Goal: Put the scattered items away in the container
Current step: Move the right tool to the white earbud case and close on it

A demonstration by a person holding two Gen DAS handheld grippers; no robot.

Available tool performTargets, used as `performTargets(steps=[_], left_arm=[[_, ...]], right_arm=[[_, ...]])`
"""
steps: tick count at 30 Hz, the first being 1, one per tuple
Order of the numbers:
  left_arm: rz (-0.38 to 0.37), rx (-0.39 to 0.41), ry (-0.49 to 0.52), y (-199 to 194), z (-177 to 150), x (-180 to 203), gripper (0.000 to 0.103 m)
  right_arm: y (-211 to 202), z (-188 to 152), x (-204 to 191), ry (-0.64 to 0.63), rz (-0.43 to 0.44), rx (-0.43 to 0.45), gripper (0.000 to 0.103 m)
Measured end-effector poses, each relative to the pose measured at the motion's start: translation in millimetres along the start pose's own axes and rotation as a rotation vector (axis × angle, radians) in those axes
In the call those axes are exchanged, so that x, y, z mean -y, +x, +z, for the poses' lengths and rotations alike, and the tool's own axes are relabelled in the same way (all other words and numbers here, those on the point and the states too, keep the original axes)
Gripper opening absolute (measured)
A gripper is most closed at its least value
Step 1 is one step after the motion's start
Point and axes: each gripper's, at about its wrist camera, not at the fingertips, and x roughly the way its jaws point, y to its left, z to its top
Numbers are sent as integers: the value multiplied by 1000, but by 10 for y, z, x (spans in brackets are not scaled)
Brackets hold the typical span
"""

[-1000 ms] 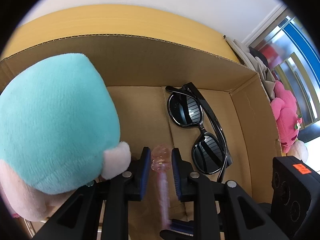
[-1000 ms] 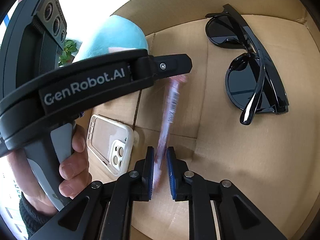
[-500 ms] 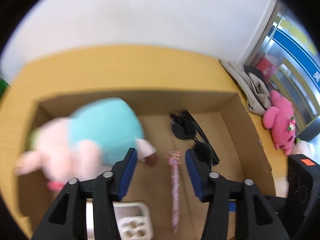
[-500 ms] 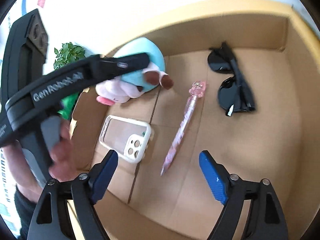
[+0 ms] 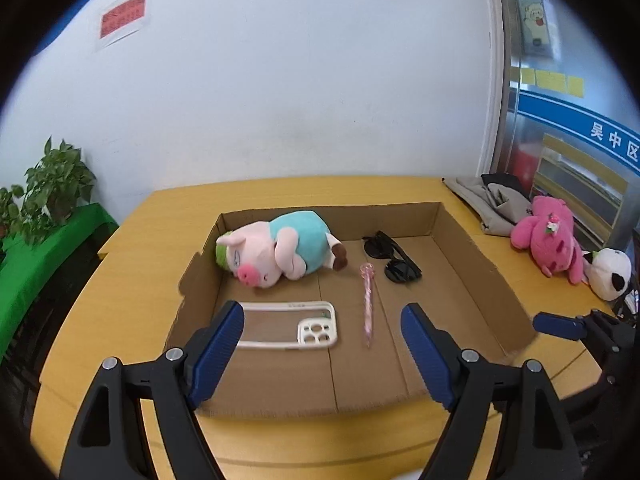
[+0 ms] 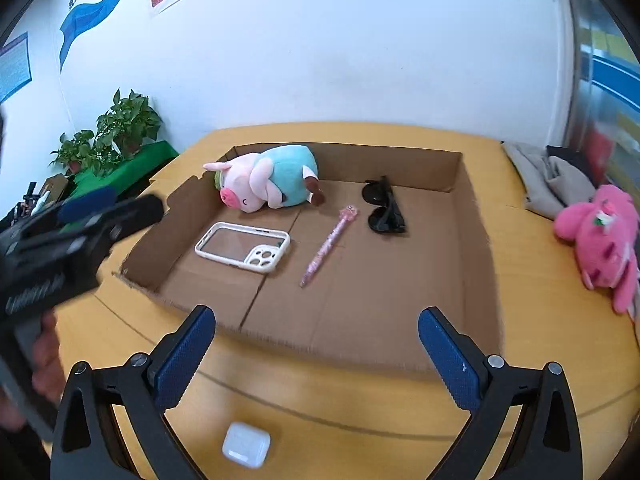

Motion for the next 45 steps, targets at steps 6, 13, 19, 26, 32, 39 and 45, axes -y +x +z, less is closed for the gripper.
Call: performTargets(steps=[6, 13, 19, 26, 32, 39, 45], left_arm=[[-41, 11, 0, -328, -185, 104, 81], [-73, -17, -12, -450, -366, 156, 81], [-148, -124, 0, -326, -638, 67, 81], [-283, -295, -42, 5, -1089, -16, 81], [-369, -389, -96, 261, -1303, -40, 80], [-526, -471, -145, 478, -1447, -8, 79], [-591, -530, -158, 615, -1522, 85, 79]], right_arm=[[-275, -162, -125, -44, -29, 18, 103], [-305, -367, -177, -50, -21, -20, 103], [-78, -775, -148, -46, 20, -122, 103], [266, -1193, -242, -36, 150, -218, 102], [435, -1315, -473, -75, 196, -243, 99], [549, -1347, -559, -106, 172, -247, 65], [512, -1369, -490, -130, 171, -237, 49]])
